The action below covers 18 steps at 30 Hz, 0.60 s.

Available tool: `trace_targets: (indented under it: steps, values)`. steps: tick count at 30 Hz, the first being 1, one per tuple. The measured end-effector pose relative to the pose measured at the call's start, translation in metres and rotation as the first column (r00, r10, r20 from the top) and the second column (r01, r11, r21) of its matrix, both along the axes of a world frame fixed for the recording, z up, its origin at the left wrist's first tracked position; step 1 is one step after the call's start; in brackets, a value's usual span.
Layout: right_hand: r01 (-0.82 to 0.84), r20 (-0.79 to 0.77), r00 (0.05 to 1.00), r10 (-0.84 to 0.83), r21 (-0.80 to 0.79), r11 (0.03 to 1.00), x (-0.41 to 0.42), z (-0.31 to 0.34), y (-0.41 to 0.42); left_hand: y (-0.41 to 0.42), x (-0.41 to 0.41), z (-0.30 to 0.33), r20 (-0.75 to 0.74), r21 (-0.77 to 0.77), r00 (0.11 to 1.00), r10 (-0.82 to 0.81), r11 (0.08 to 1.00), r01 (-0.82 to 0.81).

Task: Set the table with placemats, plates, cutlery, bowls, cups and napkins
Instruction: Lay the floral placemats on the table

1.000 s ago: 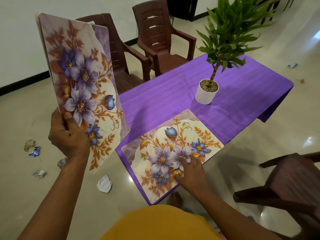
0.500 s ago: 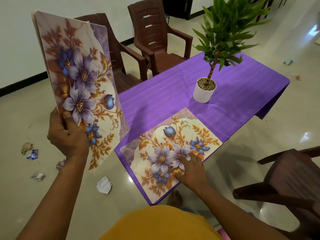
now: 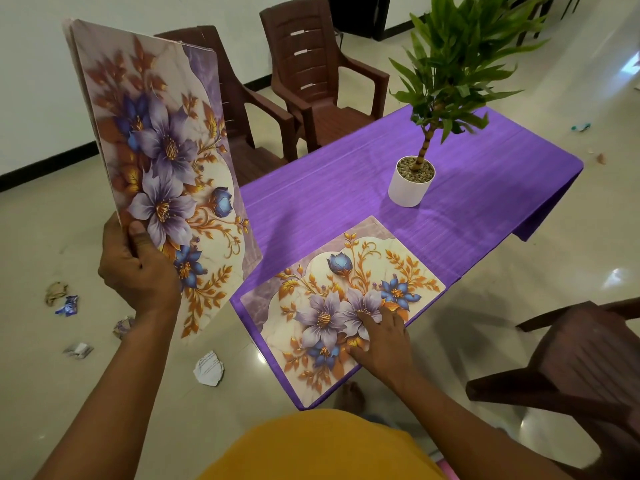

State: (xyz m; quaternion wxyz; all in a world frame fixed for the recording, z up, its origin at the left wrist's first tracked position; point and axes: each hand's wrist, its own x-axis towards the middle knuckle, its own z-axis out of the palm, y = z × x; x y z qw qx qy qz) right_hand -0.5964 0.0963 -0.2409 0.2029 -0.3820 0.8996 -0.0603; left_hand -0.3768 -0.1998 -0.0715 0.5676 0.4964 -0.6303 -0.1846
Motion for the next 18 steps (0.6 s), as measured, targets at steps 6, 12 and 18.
trace_targets:
  steps: [6, 12, 18]
  values:
    - [0.001, 0.002, 1.000, -0.001, -0.016, 1.000, 0.0009, 0.0005, 0.0012, 0.0026, -0.0004, -0.0009, -0.008, 0.008, 1.000, 0.003, 1.000, -0.003]
    - [-0.002, 0.011, 1.000, 0.002, -0.011, 1.000, 0.0000, 0.0007, -0.0005, 0.0029, -0.0009, -0.0032, -0.013, 0.030, 1.000, 0.014, 0.999, -0.014]
    - [0.009, 0.023, 1.000, -0.009, -0.011, 1.000, -0.0013, -0.0039, -0.0004, 0.0025, -0.0007, -0.0044, -0.012, 0.044, 1.000, 0.019, 0.999, -0.018]
